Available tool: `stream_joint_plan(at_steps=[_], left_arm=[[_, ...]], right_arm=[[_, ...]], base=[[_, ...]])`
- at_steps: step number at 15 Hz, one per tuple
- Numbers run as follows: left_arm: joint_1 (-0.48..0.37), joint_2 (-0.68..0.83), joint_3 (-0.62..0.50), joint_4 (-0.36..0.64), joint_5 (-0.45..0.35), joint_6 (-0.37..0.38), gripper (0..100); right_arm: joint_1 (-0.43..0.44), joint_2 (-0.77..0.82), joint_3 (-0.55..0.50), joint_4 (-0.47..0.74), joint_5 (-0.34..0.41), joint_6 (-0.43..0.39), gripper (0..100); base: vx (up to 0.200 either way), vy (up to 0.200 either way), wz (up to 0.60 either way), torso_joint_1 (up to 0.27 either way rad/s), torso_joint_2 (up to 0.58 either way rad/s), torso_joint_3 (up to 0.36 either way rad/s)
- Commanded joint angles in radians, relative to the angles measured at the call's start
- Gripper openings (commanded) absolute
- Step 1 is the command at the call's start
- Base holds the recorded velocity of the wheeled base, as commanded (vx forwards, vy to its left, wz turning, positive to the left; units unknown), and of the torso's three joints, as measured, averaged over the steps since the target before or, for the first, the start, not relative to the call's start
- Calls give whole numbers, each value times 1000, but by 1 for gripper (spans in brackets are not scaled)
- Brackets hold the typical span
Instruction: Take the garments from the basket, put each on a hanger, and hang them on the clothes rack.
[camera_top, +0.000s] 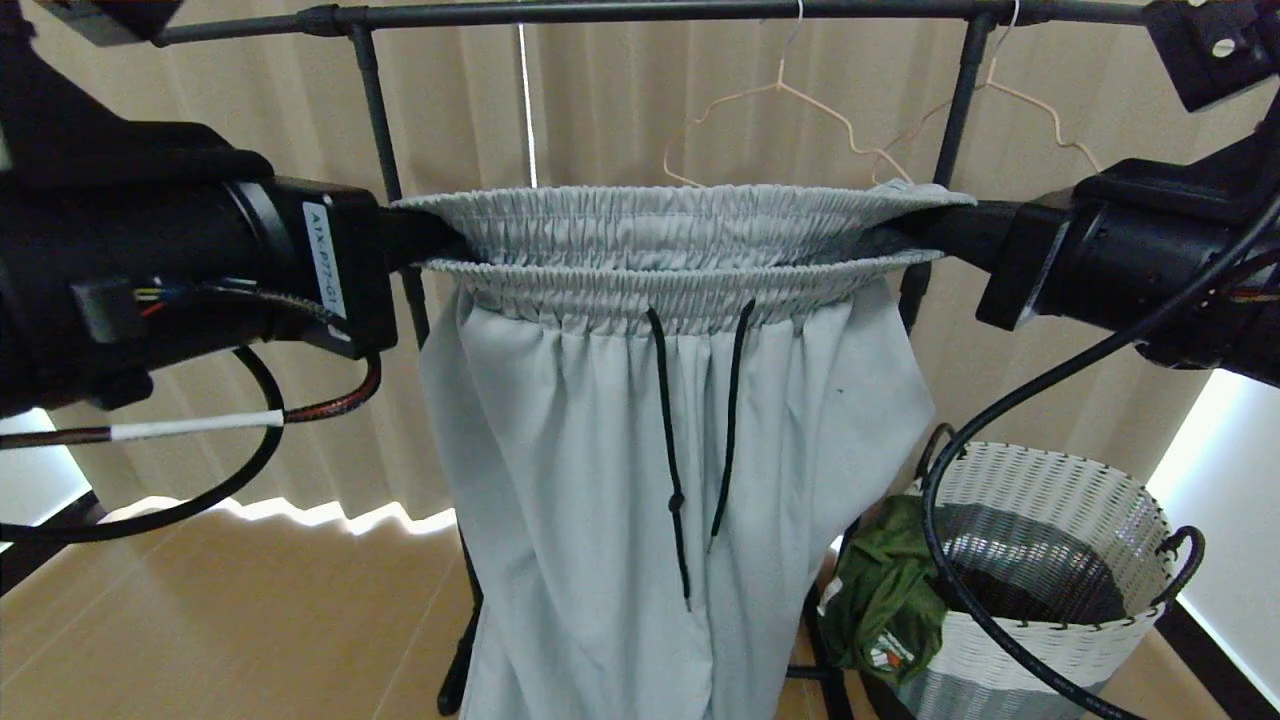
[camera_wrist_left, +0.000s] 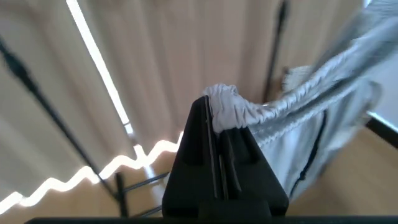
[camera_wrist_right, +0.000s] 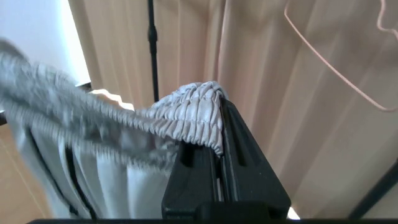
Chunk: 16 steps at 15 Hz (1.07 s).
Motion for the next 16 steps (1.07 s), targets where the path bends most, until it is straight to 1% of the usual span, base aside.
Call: stream_joint_plan(at_steps=[1,4,6,7,9,11,16], left_arm=[[46,35,1,12,1,4,0],[58,35,13,11,1,7,0],[58,37,27,2,-1,39,0],[59,44,27,-14,-1,54,0],[89,72,17,-83,1,93,0],[96,80,19,-132,7,120,0],[93,84,30,-136,15,117,0]], right_arm=[[-10,16,-3,0,0,-1,0],[-28,17,-29,1,0,-22,0],[-48,19,-36,1,0,-25,0],[-50,19,-46,1,0,-25,0],[-50,21,-49,1,0,-25,0],[-50,21,-46,1,0,-24,0],[-50,24,-49,1,0,-25,0]], base=[[0,0,0,0,0,0],[0,0,0,0,0,0],[0,0,0,0,0,0],[0,0,0,0,0,0],[0,0,0,0,0,0],[0,0,0,0,0,0],[0,0,0,0,0,0]])
